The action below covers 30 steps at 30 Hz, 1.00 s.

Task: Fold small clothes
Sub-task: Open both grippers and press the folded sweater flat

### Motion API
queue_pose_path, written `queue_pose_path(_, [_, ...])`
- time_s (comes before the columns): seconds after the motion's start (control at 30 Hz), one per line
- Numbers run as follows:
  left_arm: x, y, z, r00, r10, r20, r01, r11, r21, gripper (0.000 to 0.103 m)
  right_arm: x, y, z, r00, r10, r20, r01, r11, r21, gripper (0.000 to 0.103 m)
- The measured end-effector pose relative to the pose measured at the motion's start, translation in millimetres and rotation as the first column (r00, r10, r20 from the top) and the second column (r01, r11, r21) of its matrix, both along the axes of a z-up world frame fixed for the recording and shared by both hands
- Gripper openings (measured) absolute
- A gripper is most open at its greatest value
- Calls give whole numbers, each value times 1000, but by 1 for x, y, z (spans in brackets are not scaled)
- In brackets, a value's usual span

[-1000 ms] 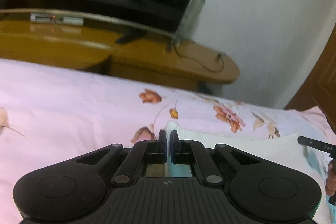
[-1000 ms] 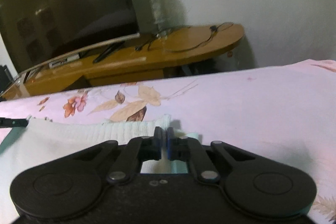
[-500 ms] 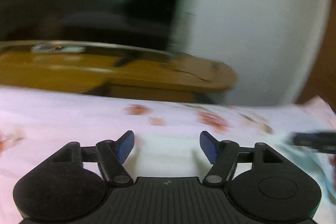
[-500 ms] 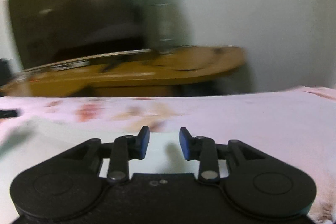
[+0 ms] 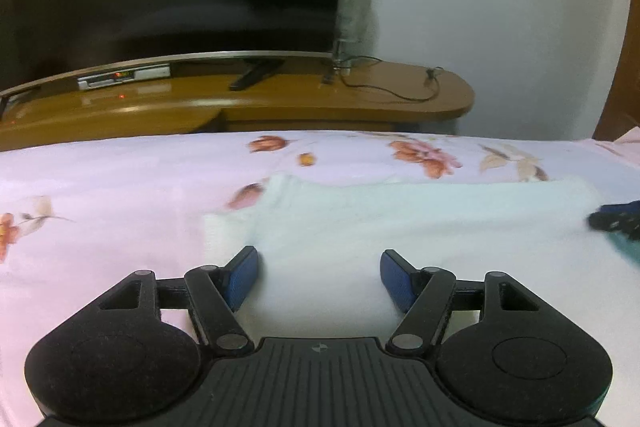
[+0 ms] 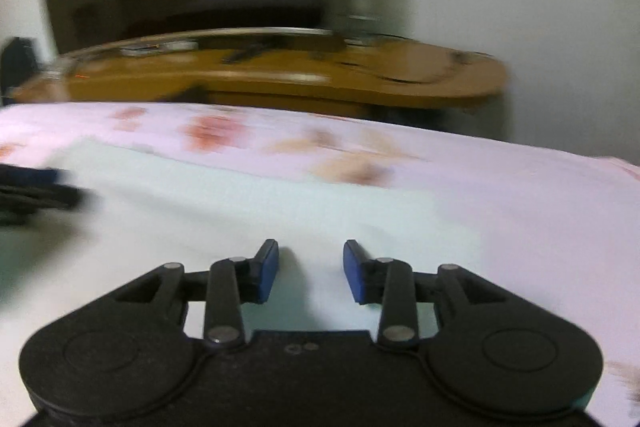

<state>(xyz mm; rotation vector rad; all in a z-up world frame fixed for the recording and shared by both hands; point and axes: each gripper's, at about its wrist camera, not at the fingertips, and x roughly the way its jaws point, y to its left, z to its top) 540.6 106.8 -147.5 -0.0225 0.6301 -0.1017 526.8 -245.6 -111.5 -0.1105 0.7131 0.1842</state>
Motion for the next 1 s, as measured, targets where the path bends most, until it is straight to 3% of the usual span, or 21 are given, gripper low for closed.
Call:
queue_pose_path(0.07, [-2,-4,2,1000,-16,4,16,999,44,68,-3,-21,0,999,-35,-6,35,999,18,37])
queue_pose_path(0.17, [-14,-10,22,999,21,39,-23,998,51,68,-7,-12,6,998,-66,5,66,998,8,40])
queue_pose_path(0.23, [-38,-15,35,996,1,92,-1,1000,1,68,-28,1,23,995,-59,78,55,997,55,53])
queue_pose_path(0.27, [-45,-21,37,996,-4,88,5,1000,-11,68,-41,10,30,994,-32,108,21,995,97,64])
queue_pose_path(0.3, [-54,-31,38,997,-14,78,15,1000,-11,68,-53,21,34,992,8,124,-23,993,119,68])
queue_pose_path(0.33, [-60,-40,38,997,-22,75,22,1000,-5,68,-65,35,33,990,49,132,-64,992,109,67])
queue_pose_path(0.4, [-68,-57,34,998,-11,64,10,1000,22,94,-81,60,24,986,113,126,-124,989,85,65])
queue_pose_path(0.47, [-74,-68,26,998,16,60,-18,999,38,95,-89,82,10,985,144,100,-149,988,44,64])
queue_pose_path(0.57, [-77,-71,11,1000,17,-9,-17,997,77,94,-92,97,-13,991,121,53,-117,991,-71,65])
queue_pose_path(0.63, [-83,-62,1,1000,23,-17,-21,994,111,95,-95,88,-16,989,133,63,-129,990,-61,66])
queue_pose_path(0.7, [-94,-49,2,1000,14,-7,-13,996,88,94,-98,79,-14,990,129,52,-125,989,-75,67])
queue_pose_path(0.77, [-102,-42,1,1000,23,-3,-22,990,141,95,-99,58,-10,994,100,40,-97,993,-70,67])
queue_pose_path(0.8, [-105,-35,-1,999,53,-12,-51,989,142,101,-99,47,-9,997,70,37,-66,995,-78,67])
queue_pose_path(0.9, [-107,-5,-6,991,119,-56,-119,993,-1,103,-103,18,-11,998,37,46,-33,996,-85,67])
queue_pose_path(0.97, [-112,-2,1,984,169,-58,-168,986,20,103,-109,14,-14,999,15,52,-9,993,-117,74])
queue_pose_path(1.0, [-119,-2,7,984,175,-47,-174,985,10,103,-112,11,-10,998,-25,54,30,994,-108,72])
